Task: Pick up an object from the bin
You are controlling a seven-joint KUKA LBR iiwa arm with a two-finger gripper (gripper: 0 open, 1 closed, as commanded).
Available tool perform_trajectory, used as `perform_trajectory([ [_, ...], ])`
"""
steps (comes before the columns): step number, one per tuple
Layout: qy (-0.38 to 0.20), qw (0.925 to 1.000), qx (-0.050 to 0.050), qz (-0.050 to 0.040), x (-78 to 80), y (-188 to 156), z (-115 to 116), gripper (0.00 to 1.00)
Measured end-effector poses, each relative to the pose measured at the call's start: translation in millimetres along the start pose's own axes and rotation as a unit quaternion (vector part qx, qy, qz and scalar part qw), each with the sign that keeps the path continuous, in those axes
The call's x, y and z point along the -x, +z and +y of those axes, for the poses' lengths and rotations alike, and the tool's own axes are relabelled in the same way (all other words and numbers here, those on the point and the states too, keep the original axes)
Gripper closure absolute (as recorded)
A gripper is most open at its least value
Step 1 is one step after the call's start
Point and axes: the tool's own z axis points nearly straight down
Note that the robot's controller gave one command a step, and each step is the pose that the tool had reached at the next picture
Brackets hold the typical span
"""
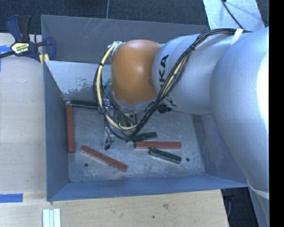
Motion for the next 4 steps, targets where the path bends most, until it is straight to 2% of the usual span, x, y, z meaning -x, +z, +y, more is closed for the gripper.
perform_trajectory([
  [1,-0.04,0.9992,0.0,-0.0007,-46.5,65,-1,0.0],
  [2,-0.039,0.9992,0.001,-0.0062,-42.1,60,-1,1.0],
  [3,-0.041,0.9991,0.001,-0.0092,10.9,-102,-1,1.0],
  [4,-0.041,0.9992,0.0,-0.0044,8.6,-97,-2,0.0],
])
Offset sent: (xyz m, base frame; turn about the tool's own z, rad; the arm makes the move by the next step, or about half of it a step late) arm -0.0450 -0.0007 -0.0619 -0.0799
